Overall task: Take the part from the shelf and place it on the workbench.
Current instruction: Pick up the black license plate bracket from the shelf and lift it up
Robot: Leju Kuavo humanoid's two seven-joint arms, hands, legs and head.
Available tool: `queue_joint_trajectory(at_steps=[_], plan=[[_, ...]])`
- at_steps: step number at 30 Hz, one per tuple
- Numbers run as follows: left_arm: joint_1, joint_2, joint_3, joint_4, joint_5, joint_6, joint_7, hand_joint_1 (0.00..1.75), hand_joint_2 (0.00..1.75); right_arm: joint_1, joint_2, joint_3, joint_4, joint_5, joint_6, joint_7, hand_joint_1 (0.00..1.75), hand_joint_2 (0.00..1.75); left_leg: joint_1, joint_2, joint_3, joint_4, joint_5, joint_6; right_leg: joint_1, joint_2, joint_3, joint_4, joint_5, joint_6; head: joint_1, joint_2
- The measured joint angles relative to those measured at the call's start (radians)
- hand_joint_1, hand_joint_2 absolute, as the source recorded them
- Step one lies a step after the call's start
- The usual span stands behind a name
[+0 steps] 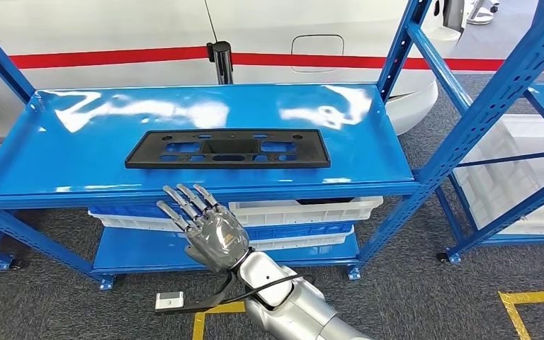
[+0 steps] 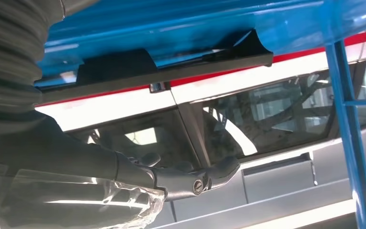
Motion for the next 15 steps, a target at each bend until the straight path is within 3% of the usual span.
queue_joint_trajectory(at_steps=[2,4,7,9,11,12,13,15], plan=[[0.0,0.0,0.0,0.0,0.0,0.0,0.002,0.0,0.0,-0.002,0.001,0.001,0.003,-0.002,0.0,-0.001,0.0,1.75,-0.004,0.0,0.01,0.001,-0.014,-0.009,0.003,-0.005,0.049,-0.098,0.037,-0.009,0.003,0.0],[-0.001,0.0,0.001,0.0,0.0,0.001,0.004,0.0,0.0,-0.002,0.002,0.001,0.006,-0.003,-0.001,-0.003,0.0,1.75,-0.004,0.001,0.014,0.0,-0.023,-0.021,0.006,-0.003,0.06,-0.112,0.037,-0.022,0.003,0.0],[-0.003,0.002,0.001,0.0,-0.001,0.0,0.004,0.0,0.0,-0.005,0.006,0.001,0.008,-0.004,-0.002,-0.006,0.0,1.75,0.003,0.004,0.004,0.034,-0.05,-0.038,-0.007,0.003,0.076,-0.125,0.032,-0.042,0.001,0.0],[-0.003,0.003,0.001,0.0,-0.002,-0.002,0.003,0.0,0.0,-0.007,0.01,0.001,0.01,-0.005,-0.002,-0.006,0.0,1.75,0.006,0.001,-0.056,0.149,-0.099,-0.048,-0.011,0.004,0.09,-0.129,0.024,-0.054,-0.004,0.0],[-0.002,0.004,0.001,0.0,-0.003,-0.002,0.004,0.0,0.0,-0.007,0.011,0.001,0.016,-0.008,-0.003,-0.007,0.0,1.75,0.01,-0.001,-0.14,0.277,-0.134,-0.057,-0.011,0.007,0.099,-0.129,0.014,-0.058,-0.005,0.0],[-0.001,0.004,0.002,0.0,-0.005,-0.002,0.003,0.0,0.0,-0.006,0.011,0.001,0.019,-0.009,-0.003,-0.007,0.0,1.75,0.012,-0.001,-0.165,0.298,-0.123,-0.059,-0.011,0.01,0.104,-0.129,0.008,-0.057,-0.005,0.0],[0.0,0.004,0.002,0.0,-0.007,-0.003,0.002,0.0,0.0,-0.006,0.011,0.001,0.022,-0.01,-0.003,-0.008,0.0,1.75,0.014,-0.001,-0.17,0.279,-0.091,-0.06,-0.011,0.012,0.112,-0.129,0.002,-0.055,-0.005,0.0],[0.0,0.004,0.001,0.0,-0.011,-0.004,-0.001,0.0,0.0,-0.006,0.012,0.001,0.027,-0.011,-0.003,-0.008,0.0,1.75,0.016,-0.002,-0.128,0.15,0.003,-0.057,-0.011,0.016,0.13,-0.129,-0.012,-0.047,-0.005,0.0]])
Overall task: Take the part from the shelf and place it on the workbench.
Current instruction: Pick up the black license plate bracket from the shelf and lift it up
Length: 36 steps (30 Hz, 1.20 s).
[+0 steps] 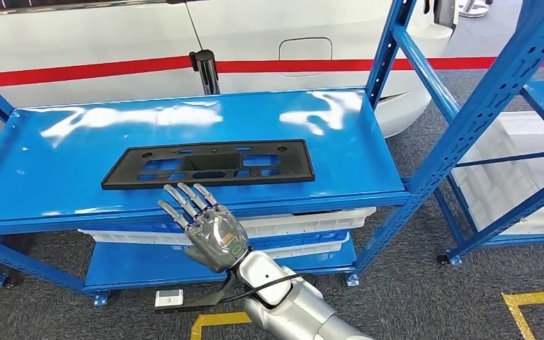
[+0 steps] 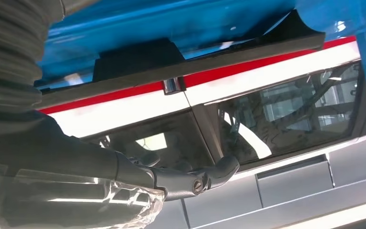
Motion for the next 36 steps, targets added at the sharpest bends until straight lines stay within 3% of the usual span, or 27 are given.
queue_joint_trajectory(at_steps=[2,5,7,8,11,12,13,15,17,19,22,24,26,28,29,30,32,33,34,36], plan=[[-0.001,0.0,0.0,0.001,-0.003,0.0,-0.001,0.0,0.0,-0.002,0.001,0.0,0.004,0.0,-0.001,0.0,0.0,1.75,-0.003,-0.002,0.048,-0.108,0.044,0.008,0.006,0.002,0.011,0.0,-0.013,0.011,0.0,0.0],[-0.003,-0.001,0.0,0.001,-0.006,0.0,0.0,0.0,0.0,-0.002,0.003,0.0,0.008,0.0,-0.003,0.001,0.0,1.75,-0.009,-0.003,0.066,-0.138,0.035,0.028,0.014,0.003,0.017,0.004,-0.016,0.029,0.002,0.0],[-0.002,-0.001,0.0,0.001,-0.007,0.001,0.001,0.0,0.0,-0.003,0.004,0.001,0.008,0.001,-0.003,0.001,0.0,1.75,-0.008,-0.003,0.083,-0.146,0.031,0.044,0.016,-0.002,0.003,0.041,-0.027,0.037,0.005,0.001],[-0.002,-0.001,0.0,0.001,-0.007,0.002,0.002,0.0,0.0,-0.004,0.004,0.001,0.009,0.001,-0.003,0.001,0.0,1.75,-0.007,-0.004,0.092,-0.149,0.028,0.051,0.014,-0.004,-0.021,0.087,-0.041,0.037,0.007,0.001],[-0.002,-0.001,0.0,0.001,-0.007,0.006,0.008,0.0,0.0,-0.003,0.002,0.002,0.013,0.001,-0.003,0.001,0.0,1.75,-0.011,-0.004,0.109,-0.151,0.012,0.064,0.012,-0.008,-0.149,0.283,-0.097,0.032,0.014,0.001],[-0.001,-0.001,0.0,0.001,-0.007,0.007,0.01,0.0,0.0,-0.002,0.001,0.002,0.015,0.001,-0.003,0.001,0.0,1.75,-0.013,-0.004,0.117,-0.151,0.005,0.065,0.012,-0.008,-0.178,0.31,-0.099,0.034,0.014,0.001],[0.0,-0.001,0.001,0.001,-0.007,0.008,0.012,0.0,0.0,-0.001,0.0,0.002,0.017,0.001,-0.003,0.0,0.0,1.75,-0.015,-0.005,0.126,-0.151,-0.003,0.064,0.012,-0.009,-0.185,0.294,-0.081,0.04,0.015,0.001],[0.002,-0.001,0.001,0.002,-0.007,0.009,0.013,0.0,0.0,-0.001,0.0,0.002,0.018,0.0,-0.003,0.0,0.0,1.75,-0.016,-0.006,0.147,-0.152,-0.019,0.062,0.014,-0.011,-0.148,0.165,-0.002,0.053,0.017,0.001],[0.002,-0.002,0.001,0.003,-0.007,0.009,0.014,0.0,0.0,-0.002,-0.001,0.003,0.019,0.0,-0.003,-0.001,0.0,1.75,-0.019,-0.007,0.165,-0.152,-0.036,0.053,0.021,-0.017,-0.11,0.049,0.046,0.039,0.018,0.001],[0.001,-0.003,0.001,0.004,-0.007,0.009,0.015,0.0,0.0,-0.003,-0.001,0.005,0.02,0.0,-0.003,-0.001,0.0,1.75,-0.02,-0.006,0.175,-0.152,-0.045,0.04,0.027,-0.02,-0.098,0.019,0.047,0.013,0.018,0.001],[0.001,-0.002,0.002,0.004,-0.007,0.009,0.015,0.0,0.0,-0.004,0.002,0.006,0.021,0.0,-0.003,-0.001,0.0,1.75,-0.018,-0.004,0.181,-0.135,-0.052,0.027,0.012,-0.015,-0.068,0.005,0.052,-0.006,0.017,0.001],[-0.001,-0.001,0.002,0.004,-0.007,0.009,0.015,0.0,0.0,-0.007,0.006,0.007,0.022,-0.001,-0.003,-0.001,0.0,1.75,-0.014,-0.004,0.144,-0.063,-0.067,0.019,0.006,-0.014,-0.046,0.002,0.044,-0.015,0.013,0.002],[-0.002,-0.001,0.002,0.005,-0.008,0.009,0.015,0.0,0.0,-0.009,0.008,0.007,0.023,-0.001,-0.003,-0.001,0.0,1.75,-0.009,-0.004,0.062,0.058,-0.109,0.008,0.007,-0.013,-0.032,0.002,0.029,-0.023,0.01,0.002],[0.001,0.0,0.002,0.005,-0.007,0.01,0.016,0.0,0.0,-0.006,0.008,0.007,0.025,-0.002,-0.003,-0.003,0.0,1.75,-0.005,-0.004,-0.006,0.124,-0.138,-0.001,0.008,-0.008,-0.017,0.002,0.013,-0.022,0.011,0.002],[0.002,0.0,0.002,0.005,-0.007,0.01,0.016,0.0,0.0,-0.005,0.008,0.007,0.026,-0.003,-0.003,-0.003,0.0,1.75,-0.003,-0.004,-0.018,0.112,-0.123,-0.003,0.008,-0.006,-0.007,0.002,0.006,-0.02,0.01,0.002],[0.003,0.0,0.003,0.005,-0.007,0.01,0.014,0.0,0.0,-0.004,0.008,0.007,0.026,-0.002,-0.004,-0.003,0.0,1.75,-0.002,-0.004,-0.015,0.072,-0.087,-0.003,0.008,-0.004,0.005,0.002,-0.003,-0.018,0.011,0.002],[0.004,0.0,0.003,0.006,-0.009,0.01,0.01,0.0,0.0,-0.004,0.008,0.007,0.028,0.007,-0.009,0.008,0.0,1.75,-0.001,-0.004,0.015,-0.051,0.01,0.0,0.009,-0.002,0.032,0.002,-0.021,-0.01,0.011,0.002],[0.004,0.0,0.002,0.006,-0.01,0.01,0.008,0.0,0.0,-0.005,0.007,0.007,0.029,0.018,-0.012,0.019,0.0,1.75,-0.004,-0.003,0.027,-0.098,0.038,0.005,0.01,-0.002,0.04,0.001,-0.028,-0.006,0.011,0.002],[0.004,0.0,0.002,0.007,-0.011,0.013,0.006,0.0,0.0,-0.006,0.007,0.007,0.03,0.031,-0.015,0.031,0.0,1.75,-0.007,-0.003,0.034,-0.123,0.054,0.012,0.012,-0.002,0.043,0.001,-0.034,0.0,0.011,0.002],[0.004,-0.001,0.002,0.008,-0.011,0.022,0.002,0.0,0.0,-0.004,0.007,0.006,0.031,0.059,-0.018,0.054,0.0,1.75,-0.012,-0.003,0.036,-0.129,0.057,0.023,0.015,-0.002,0.04,0.0,-0.04,0.008,0.012,0.002]])
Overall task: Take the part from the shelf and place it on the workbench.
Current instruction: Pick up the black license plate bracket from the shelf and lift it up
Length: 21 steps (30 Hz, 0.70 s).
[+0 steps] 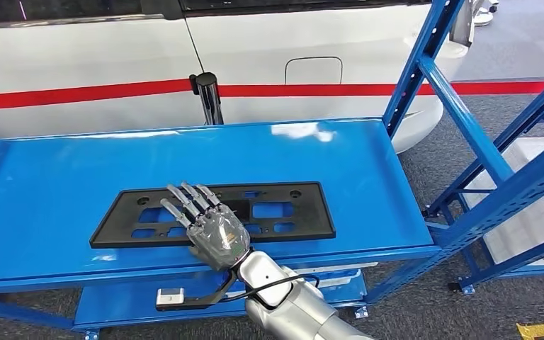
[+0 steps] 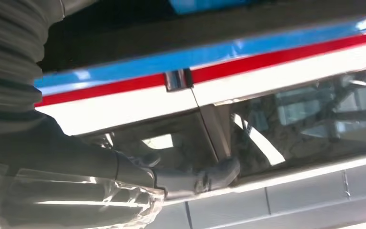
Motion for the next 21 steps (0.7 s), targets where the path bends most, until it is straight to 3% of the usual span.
queue_joint_trajectory(at_steps=[4,11,17,19,21], plan=[[0.0,-0.003,0.0,0.0,-0.004,0.012,0.002,0.0,0.0,-0.001,-0.001,-0.008,0.0,0.052,-0.003,0.045,0.0,1.75,-0.005,-0.004,0.002,-0.006,0.009,0.001,0.007,-0.001,0.004,-0.003,0.0,0.008,0.001,0.0],[0.0,-0.004,0.001,0.0,-0.016,0.038,0.021,0.0,0.0,-0.008,-0.001,-0.03,0.022,0.133,0.004,0.132,0.0,1.75,-0.015,-0.007,0.007,-0.007,-0.004,0.015,0.006,-0.002,0.006,-0.02,-0.009,0.012,0.002,0.0],[-0.001,-0.005,0.007,0.0,-0.027,0.057,0.028,0.0,0.0,-0.021,0.0,-0.043,0.051,0.228,0.124,0.27,0.02,1.75,-0.016,-0.007,0.013,-0.007,-0.003,0.019,0.004,-0.002,0.01,-0.021,-0.008,0.016,0.001,0.0],[-0.001,-0.005,0.012,0.0,-0.031,0.061,0.03,0.0,0.0,-0.029,0.0,-0.044,0.057,0.249,0.159,0.304,0.16,1.75,-0.016,-0.007,0.016,-0.007,-0.003,0.019,0.003,-0.002,0.012,-0.021,-0.008,0.017,0.001,0.0],[-0.001,-0.005,0.015,0.0,-0.033,0.063,0.031,0.0,0.0,-0.035,0.0,-0.043,0.06,0.261,0.188,0.335,0.62,1.75,-0.016,-0.007,0.019,-0.007,-0.003,0.019,0.003,-0.002,0.014,-0.021,-0.008,0.017,0.001,0.0]])
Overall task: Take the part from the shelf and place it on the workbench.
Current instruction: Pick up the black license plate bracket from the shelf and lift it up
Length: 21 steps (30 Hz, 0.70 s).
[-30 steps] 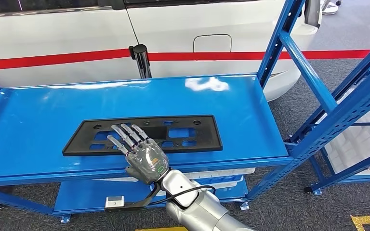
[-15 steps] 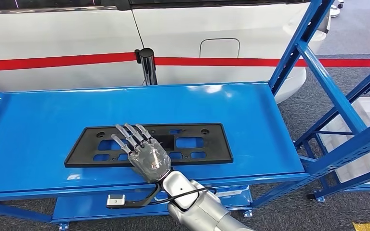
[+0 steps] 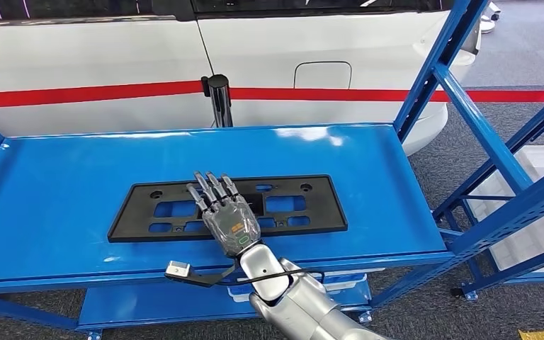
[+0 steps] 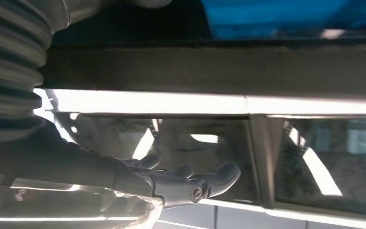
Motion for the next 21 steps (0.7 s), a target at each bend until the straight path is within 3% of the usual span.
queue_joint_trajectory(at_steps=[2,3,7,21], plan=[[0.0,0.0,0.003,0.0,-0.001,0.002,0.0,0.0,0.0,-0.004,-0.001,0.002,0.001,0.004,0.027,0.023,1.15,1.75,0.001,0.0,0.001,0.0,0.0,0.0,0.0,0.0,0.001,0.0,0.0,0.0,0.0,0.0],[0.0,0.0,0.003,0.0,-0.001,0.003,0.0,0.0,0.0,-0.005,-0.001,0.004,0.001,0.004,0.039,0.031,1.32,1.75,0.001,0.0,0.002,0.0,0.0,0.0,0.0,0.0,0.002,0.0,0.0,0.0,0.0,0.0],[0.0,0.0,0.005,0.0,-0.001,0.008,0.0,0.0,0.0,-0.006,-0.006,0.013,0.001,0.005,0.077,0.052,1.61,1.75,0.003,0.0,0.003,0.0,0.0,0.0,0.001,0.0,0.002,0.0,0.0,0.0,0.0,0.0],[0.0,0.0,0.024,0.0,-0.001,0.011,0.0,0.0,0.0,-0.007,-0.025,0.04,0.002,0.005,0.102,0.073,1.74,1.75,0.004,0.0,0.003,0.0,0.0,0.0,0.001,0.0,0.003,0.0,0.0,0.0,0.0,0.0]])
